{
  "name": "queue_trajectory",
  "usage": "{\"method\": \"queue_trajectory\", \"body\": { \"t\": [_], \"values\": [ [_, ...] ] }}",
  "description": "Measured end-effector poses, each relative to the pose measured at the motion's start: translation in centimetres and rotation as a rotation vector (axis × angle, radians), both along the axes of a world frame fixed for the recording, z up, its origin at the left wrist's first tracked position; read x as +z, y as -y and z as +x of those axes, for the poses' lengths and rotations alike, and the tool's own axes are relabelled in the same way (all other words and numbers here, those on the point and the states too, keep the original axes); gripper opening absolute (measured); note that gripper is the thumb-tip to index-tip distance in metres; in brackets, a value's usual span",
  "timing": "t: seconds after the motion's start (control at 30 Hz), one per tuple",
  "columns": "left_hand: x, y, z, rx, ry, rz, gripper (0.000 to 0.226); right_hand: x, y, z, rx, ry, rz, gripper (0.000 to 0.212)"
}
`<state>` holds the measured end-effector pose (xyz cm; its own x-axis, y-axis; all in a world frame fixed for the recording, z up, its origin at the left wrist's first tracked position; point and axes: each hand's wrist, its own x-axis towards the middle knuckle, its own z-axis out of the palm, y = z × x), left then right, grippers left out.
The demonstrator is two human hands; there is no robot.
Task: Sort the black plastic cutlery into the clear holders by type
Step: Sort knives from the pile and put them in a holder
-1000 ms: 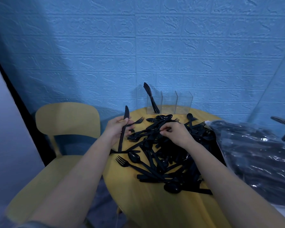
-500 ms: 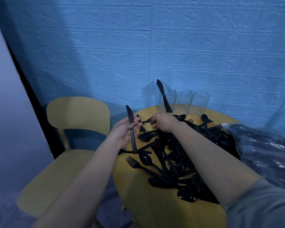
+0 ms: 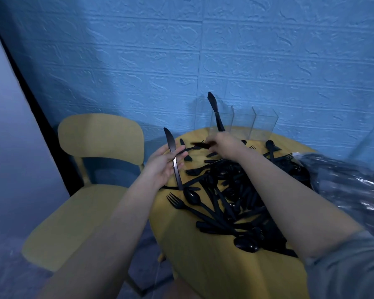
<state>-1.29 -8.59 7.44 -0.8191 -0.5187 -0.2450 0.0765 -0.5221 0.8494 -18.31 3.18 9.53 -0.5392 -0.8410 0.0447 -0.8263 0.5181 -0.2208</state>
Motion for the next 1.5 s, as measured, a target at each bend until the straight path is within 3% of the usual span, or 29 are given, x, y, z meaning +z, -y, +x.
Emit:
{"method": "queue_trajectory", "body": {
  "t": [0.23,0.33,0.43,0.67,0.83,0.97,1.07,1.13,1.27,1.5],
  "values": [
    [0.6,-2.6,1.5,-0.008,-0.022,-0.099,0.028,4.1,-4.6,3.4,-0.123,0.225,-0.551,0.016],
    [1.2,-4.6,2.0,-0.072,-0.034,-0.169,0.026,5.3,-6.1,6.0,-0.081,0.459,-0.642,0.009],
    [1.6,-6.8,2.3,-0.157,-0.054,-0.218,0.025,5.1,-6.7,8.1,-0.024,0.7,-0.663,0.016],
    [1.5,-9.1,4.2,-0.288,-0.109,-0.111,0.025,3.1,-7.3,9.9,-0.062,0.518,-0.544,0.017],
    [1.6,-8.6,5.3,-0.366,-0.058,-0.255,0.032,2.5,-7.5,10.9,-0.095,0.378,-0.45,0.024],
    [0.9,-7.9,6.0,-0.222,-0.02,-0.242,0.035,2.1,-8.1,11.4,-0.141,0.315,-0.417,0.022],
    [0.0,-6.8,7.0,-0.045,-0.012,-0.121,0.034,0.6,-8.4,11.3,-0.217,0.237,-0.11,0.018],
    [-0.7,-6.2,7.8,0.026,0.0,-0.052,0.034,-0.4,-7.9,11.8,-0.255,0.164,0.107,0.027],
    [-1.6,-5.6,8.6,0.051,0.025,0.001,0.035,-0.9,-6.7,13.1,-0.281,0.006,0.293,0.037],
    [-2.0,-6.1,8.3,0.028,0.013,0.039,0.035,-0.9,-6.0,12.8,-0.321,0.152,0.329,0.042]
  ]
}}
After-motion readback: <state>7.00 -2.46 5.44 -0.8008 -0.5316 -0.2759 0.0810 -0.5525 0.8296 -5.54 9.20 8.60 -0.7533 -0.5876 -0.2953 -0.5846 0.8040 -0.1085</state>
